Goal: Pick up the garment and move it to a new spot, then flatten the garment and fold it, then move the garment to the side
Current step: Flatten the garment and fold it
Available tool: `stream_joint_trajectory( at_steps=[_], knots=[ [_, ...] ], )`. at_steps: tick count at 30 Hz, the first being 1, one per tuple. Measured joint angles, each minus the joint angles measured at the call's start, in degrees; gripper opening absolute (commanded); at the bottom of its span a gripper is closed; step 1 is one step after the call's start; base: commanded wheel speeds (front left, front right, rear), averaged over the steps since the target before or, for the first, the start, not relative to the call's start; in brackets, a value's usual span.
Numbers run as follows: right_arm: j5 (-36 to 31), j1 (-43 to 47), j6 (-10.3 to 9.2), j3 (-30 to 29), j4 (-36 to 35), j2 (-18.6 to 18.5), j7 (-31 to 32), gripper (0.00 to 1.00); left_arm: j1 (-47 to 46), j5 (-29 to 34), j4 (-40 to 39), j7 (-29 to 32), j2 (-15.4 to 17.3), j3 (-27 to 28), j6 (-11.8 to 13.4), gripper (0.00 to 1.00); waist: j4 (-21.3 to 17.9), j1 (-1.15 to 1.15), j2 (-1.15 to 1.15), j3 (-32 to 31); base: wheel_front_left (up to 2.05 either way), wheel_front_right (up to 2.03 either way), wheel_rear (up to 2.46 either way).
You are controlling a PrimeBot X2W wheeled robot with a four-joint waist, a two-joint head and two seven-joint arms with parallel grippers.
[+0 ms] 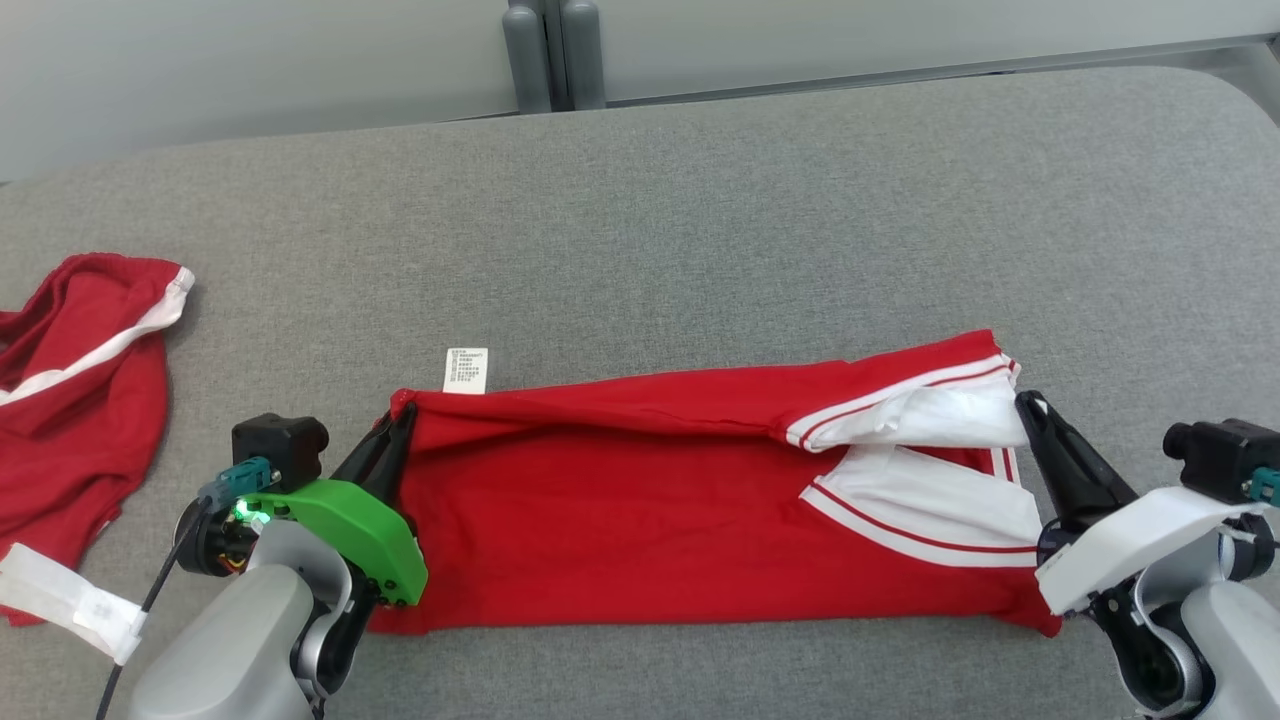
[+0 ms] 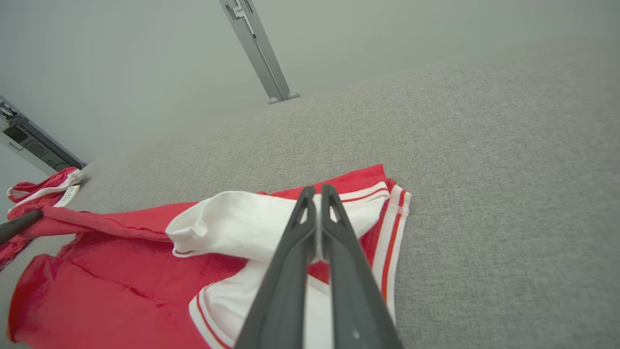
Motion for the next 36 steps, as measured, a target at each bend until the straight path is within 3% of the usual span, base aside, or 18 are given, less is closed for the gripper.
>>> stream_joint_trajectory(
  at_steps=[7, 8, 9, 10, 15, 18, 26, 30, 36],
  knots=[
    [-6.06, 8.92, -0.01, -7.77, -8.25, 6.46, 6.86, 0.0, 0.76, -0.45, 1.62, -1.29, -1.37, 0.54, -0.08, 0.0, 0.52, 0.0, 0.0, 0.0, 0.0, 0.0, 0.0],
    [-7.08, 9.53, -0.01, -8.46, -8.79, 6.84, 7.64, 0.13, 0.93, -0.45, 1.78, -1.44, -1.44, 0.67, -0.16, 0.29, 0.46, 0.0, 0.0, -0.06, 0.0, 0.0, 0.0],
    [-8.67, 10.11, -0.01, -9.37, -9.46, 7.14, 8.29, 0.42, 1.25, -0.46, 1.77, -1.72, -1.53, 1.01, -0.27, 0.96, 0.36, 0.0, 0.0, -0.15, 0.0, 0.0, 0.0],
    [-9.46, 10.54, -0.01, -10.57, -10.24, 7.7, 8.65, 1.0, 1.64, -0.63, 1.63, -1.96, -1.69, 1.55, -0.33, 1.0, 0.26, 0.0, 0.0, -0.27, 0.0, 0.0, 0.0],
    [-10.98, 11.9, -0.02, -13.84, -12.44, 9.47, 11.22, 1.0, 4.2, -0.01, -1.19, -2.54, -1.88, 4.39, 0.31, 1.0, 0.07, 0.0, 0.0, -0.82, 0.0, 0.0, 0.0],
    [-11.04, 12.05, -0.02, -15.62, -12.96, 9.91, 11.93, 1.0, 6.68, 1.97, -5.76, -2.72, -1.96, 9.07, 1.69, 1.0, 0.34, 0.0, 0.0, -1.01, 0.0, 0.0, 0.0],
    [-14.16, 10.57, -0.02, -16.63, -7.47, 9.66, 13.17, 1.0, 17.26, 17.4, -20.38, -2.89, -3.98, 27.38, 4.57, 1.0, 1.66, 0.0, 0.0, -1.35, 0.0, 0.0, 0.0],
    [-16.28, 8.12, -0.02, -15.53, -2.92, 8.64, 12.81, 1.0, 21.75, 24.3, -24.94, -2.89, -7.16, 34.52, 4.33, 1.0, 2.29, 0.0, 0.0, -1.46, 0.0, 0.0, 0.0],
    [-16.73, 4.91, -0.01, -13.86, 4.75, 8.24, 12.14, 1.0, 25.55, 31.39, -26.38, -2.89, -11.84, 40.53, 0.89, 1.0, 3.59, 0.0, 0.0, -1.14, 0.0, 0.0, 0.0]
  ],
)
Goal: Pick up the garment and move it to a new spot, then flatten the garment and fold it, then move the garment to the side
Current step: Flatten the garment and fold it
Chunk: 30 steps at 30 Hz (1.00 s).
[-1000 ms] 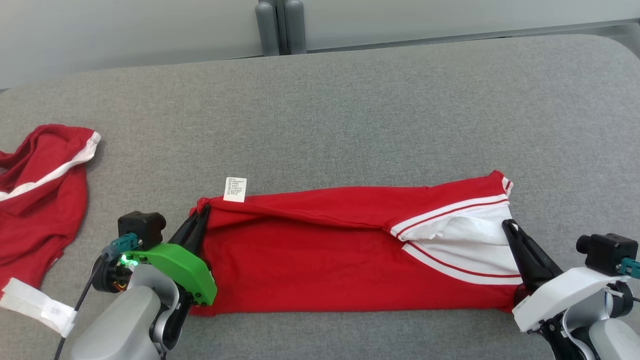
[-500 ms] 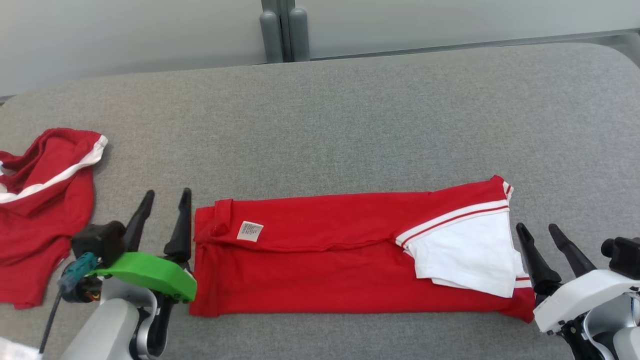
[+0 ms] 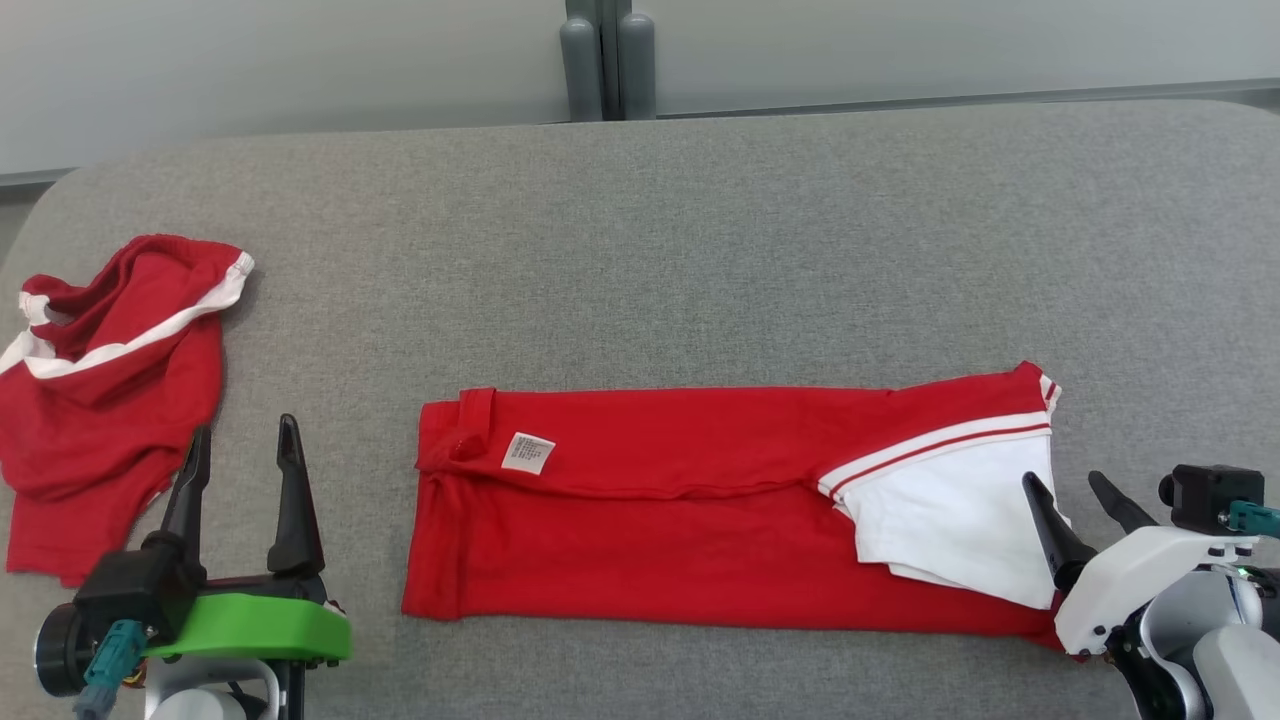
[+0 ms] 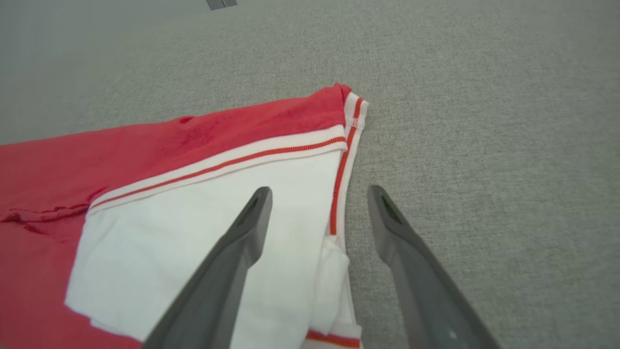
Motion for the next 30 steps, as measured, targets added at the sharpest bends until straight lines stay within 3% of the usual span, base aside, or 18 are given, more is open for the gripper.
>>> stream_joint_trajectory(
  at_steps=[11, 12, 13, 14, 22, 30],
  knots=[
    [2.75, -4.72, -0.01, 3.32, 11.77, -0.26, -0.7, 1.0, 1.62, 8.02, 1.69, 0.0, -6.05, 5.79, -5.24, 1.0, 2.17, 0.0, 0.0, 1.04, 0.0, 0.0, 0.0],
    [3.64, -4.96, -0.01, 3.79, 12.3, -0.29, -0.66, 0.75, 1.8, 8.37, 1.81, 0.0, -6.35, 6.04, -5.53, 1.0, 2.32, 0.0, 0.0, 1.04, 0.0, 0.0, 0.0],
    [4.05, -5.08, -0.05, 4.37, 12.63, -0.42, -0.59, 0.15, 1.9, 8.68, 2.03, 0.0, -6.54, 6.22, -5.77, 1.0, 2.42, 0.0, 0.0, 1.02, 0.0, 0.0, 0.0],
    [4.79, -5.19, -0.05, 4.81, 12.83, -0.47, -0.51, 0.0, 1.98, 9.05, 2.2, 0.0, -6.73, 6.42, -5.95, 1.0, 2.46, 0.0, 0.0, 0.97, 0.0, 0.0, 0.0],
    [7.58, -6.66, 0.11, 5.94, 16.36, -1.99, -2.34, 0.0, 2.61, 11.03, 2.52, 0.0, -7.6, 8.12, -7.01, 1.0, 1.55, 0.0, 0.0, -0.33, 0.0, 0.0, 0.0],
    [7.8, -6.93, 0.04, 1.14, 20.47, -9.27, -4.78, 0.0, 2.76, 11.72, 2.58, 0.0, -7.88, 8.59, -7.62, 1.0, 0.54, 0.0, 0.0, -1.67, 0.0, 0.0, 0.0]
  ],
)
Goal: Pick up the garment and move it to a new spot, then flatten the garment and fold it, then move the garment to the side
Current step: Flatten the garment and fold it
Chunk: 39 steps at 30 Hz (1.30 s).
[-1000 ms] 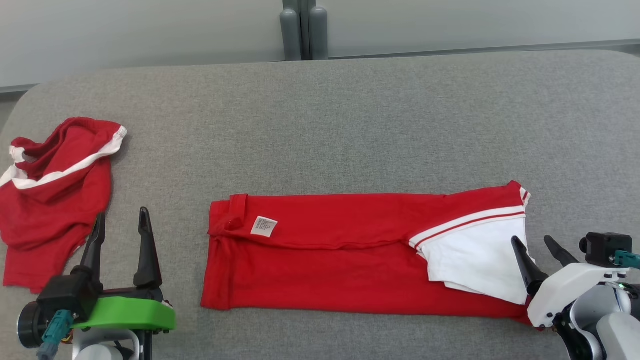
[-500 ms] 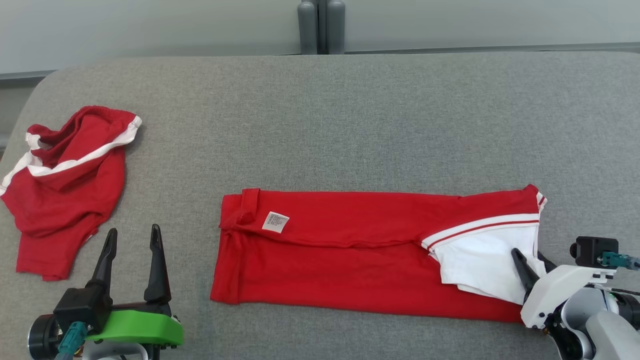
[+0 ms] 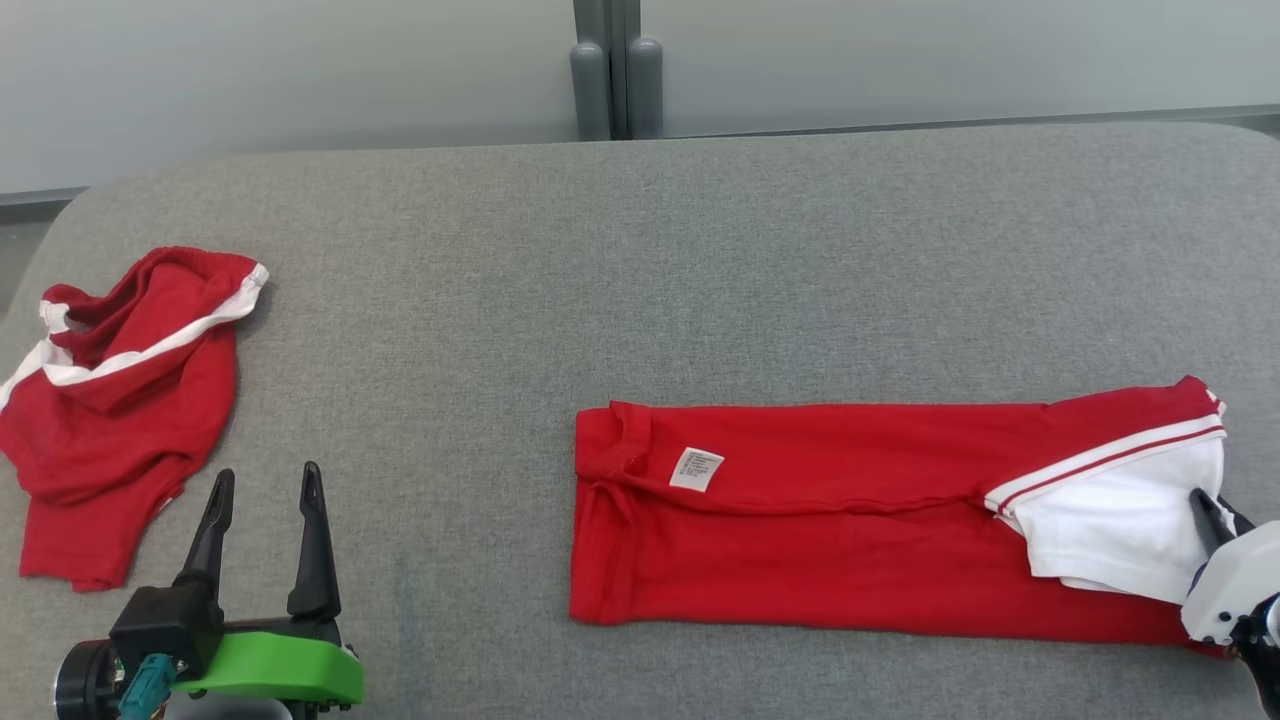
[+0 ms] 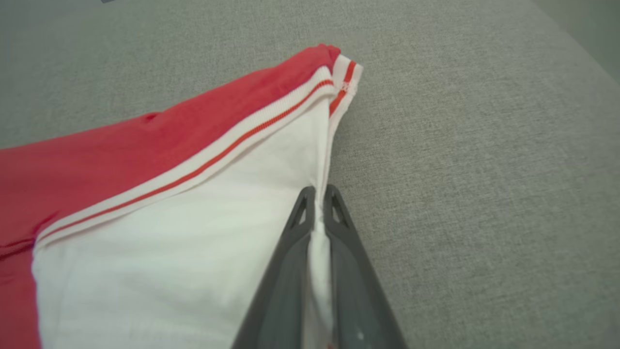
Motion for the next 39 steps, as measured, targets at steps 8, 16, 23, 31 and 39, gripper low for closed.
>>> stream_joint_trajectory(
  at_steps=[8, 16, 23, 31, 39],
  knots=[
    [0.35, 0.12, -0.04, 1.59, -4.09, -0.11, 0.09, 0.0, 1.2, 0.0, 0.7, 0.0, -0.14, 0.51, -0.33, 1.0, -1.64, 0.0, 0.0, -1.18, 0.0, 0.0, 0.0],
    [2.49, 1.43, -0.04, 7.36, -16.67, 3.99, 2.63, 0.0, 1.42, -0.12, 1.21, 0.0, -0.19, -0.08, -0.41, 1.0, -3.03, 0.0, 0.0, -2.62, 0.0, 0.0, 0.0],
    [2.89, 1.93, -0.07, 12.47, -25.8, 7.81, 5.41, 0.0, 1.42, -0.6, 1.7, 0.0, -0.21, -0.99, -0.57, 1.0, -1.99, 0.0, 0.0, -2.61, 0.0, 0.0, 0.0],
    [2.47, 0.62, -0.07, 17.5, -28.59, 12.73, 7.08, 0.0, 1.42, -1.62, 2.07, 0.0, -0.21, -1.4, -0.56, 1.0, 0.43, 0.0, 0.0, -2.46, 0.0, 0.0, 0.0],
    [1.97, -4.07, -0.07, 23.35, -24.64, 17.05, 7.04, 0.0, 0.88, -2.16, 3.08, 0.0, -0.21, -3.0, -0.53, 1.0, 2.89, 0.0, 0.0, -1.61, 0.0, 0.0, 0.0]
  ],
)
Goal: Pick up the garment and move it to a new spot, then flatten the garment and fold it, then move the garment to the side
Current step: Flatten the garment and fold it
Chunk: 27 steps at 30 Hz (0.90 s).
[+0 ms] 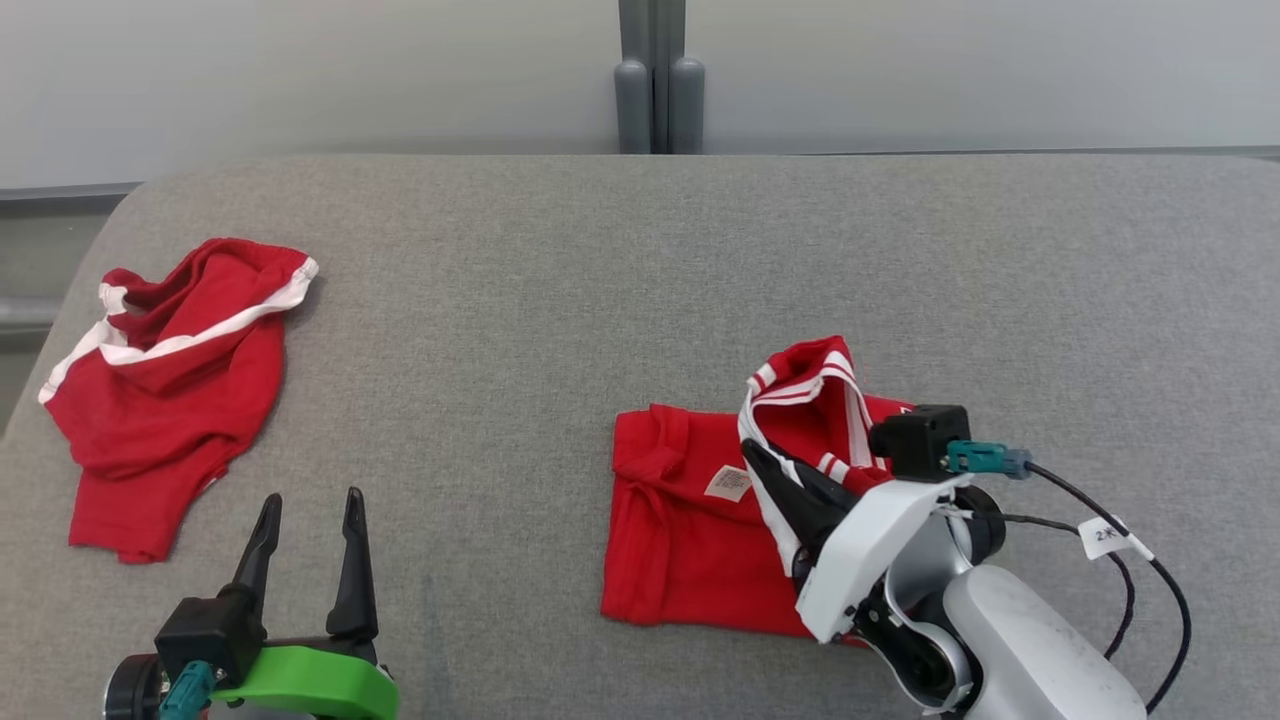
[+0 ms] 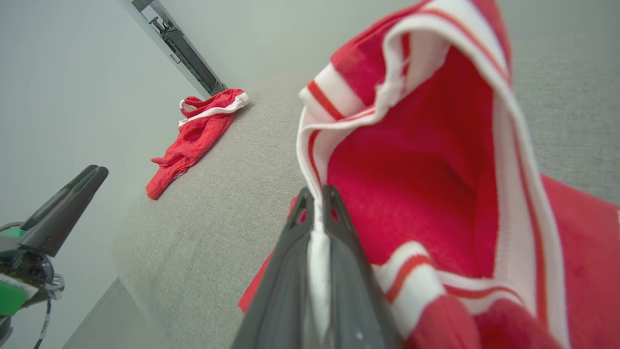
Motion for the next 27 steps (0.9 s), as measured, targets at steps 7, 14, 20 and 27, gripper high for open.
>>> stream_joint_trajectory(
  at_steps=[7, 14, 20, 27],
  knots=[
    [-0.7, -3.54, 0.0, 2.24, 6.64, 1.86, -2.69, 1.0, -0.74, -0.51, 0.76, 0.0, -0.01, -1.11, 0.29, 1.0, 1.42, 0.0, 0.0, 0.71, 0.0, 0.0, 0.0],
    [-0.11, -5.2, 0.0, 3.65, 6.06, 0.98, -9.04, 1.0, -0.96, -0.62, 0.83, 0.0, -0.01, -0.73, 0.56, 1.0, 0.87, 0.0, 0.0, 0.27, 0.0, 0.0, 0.0],
    [-0.34, -3.44, 0.0, -0.26, 2.41, -2.85, -15.38, 1.0, -0.7, -0.43, 0.51, 0.0, -0.01, -0.44, 0.63, 1.0, -0.59, 0.0, 0.0, -0.77, 0.0, 0.0, 0.0],
    [-3.02, 3.83, 0.0, -8.98, -2.48, -6.45, -19.22, 1.0, -0.43, 0.0, -0.41, 0.0, -0.01, -0.23, 0.63, 1.0, -2.81, 0.0, 0.0, -1.52, 0.0, 0.0, 0.0]
  ],
)
